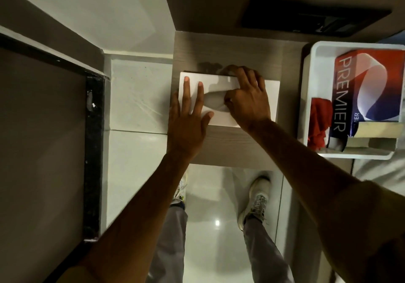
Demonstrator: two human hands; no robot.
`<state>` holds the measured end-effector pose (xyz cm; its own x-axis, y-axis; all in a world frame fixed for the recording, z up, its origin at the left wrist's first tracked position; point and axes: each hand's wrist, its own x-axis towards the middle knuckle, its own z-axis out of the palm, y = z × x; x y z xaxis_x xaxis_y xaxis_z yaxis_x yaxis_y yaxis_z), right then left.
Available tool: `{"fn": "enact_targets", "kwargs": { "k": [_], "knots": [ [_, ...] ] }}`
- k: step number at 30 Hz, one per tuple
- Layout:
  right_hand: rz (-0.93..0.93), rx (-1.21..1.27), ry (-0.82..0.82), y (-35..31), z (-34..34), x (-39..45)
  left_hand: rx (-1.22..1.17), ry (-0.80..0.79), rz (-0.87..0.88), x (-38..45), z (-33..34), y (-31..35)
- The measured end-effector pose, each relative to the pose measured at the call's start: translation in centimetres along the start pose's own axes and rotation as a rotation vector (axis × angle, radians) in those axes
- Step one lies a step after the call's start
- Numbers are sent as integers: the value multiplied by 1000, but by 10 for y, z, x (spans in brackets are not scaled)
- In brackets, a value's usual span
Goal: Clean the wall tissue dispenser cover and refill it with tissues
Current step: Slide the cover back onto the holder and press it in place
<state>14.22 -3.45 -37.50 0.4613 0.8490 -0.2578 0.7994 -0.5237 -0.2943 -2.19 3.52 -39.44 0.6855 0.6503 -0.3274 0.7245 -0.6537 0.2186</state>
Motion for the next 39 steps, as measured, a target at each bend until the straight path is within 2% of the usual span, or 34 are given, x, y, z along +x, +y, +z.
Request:
{"fn": "enact_targets", "kwargs": {
  "k": [7,12,28,31,35,39],
  "knots": [
    [80,119,67,-1,-29,-10,-56,-3,3,-2,-1,-1],
    [92,118,78,-3,-46,-6,-62,-5,6,-2,-2,1],
    [111,298,201,4,-30,-24,-97,9,-4,0,4,-3],
    [178,353,253,7,-22,-36,-112,25,-30,-2,7,-2],
    [401,400,284,14,-4,-68,-114,49,-43,-14,12,-3],
    [520,458,122,26,16,-95,-81,60,-59,-20,10,-2]
  ]
}}
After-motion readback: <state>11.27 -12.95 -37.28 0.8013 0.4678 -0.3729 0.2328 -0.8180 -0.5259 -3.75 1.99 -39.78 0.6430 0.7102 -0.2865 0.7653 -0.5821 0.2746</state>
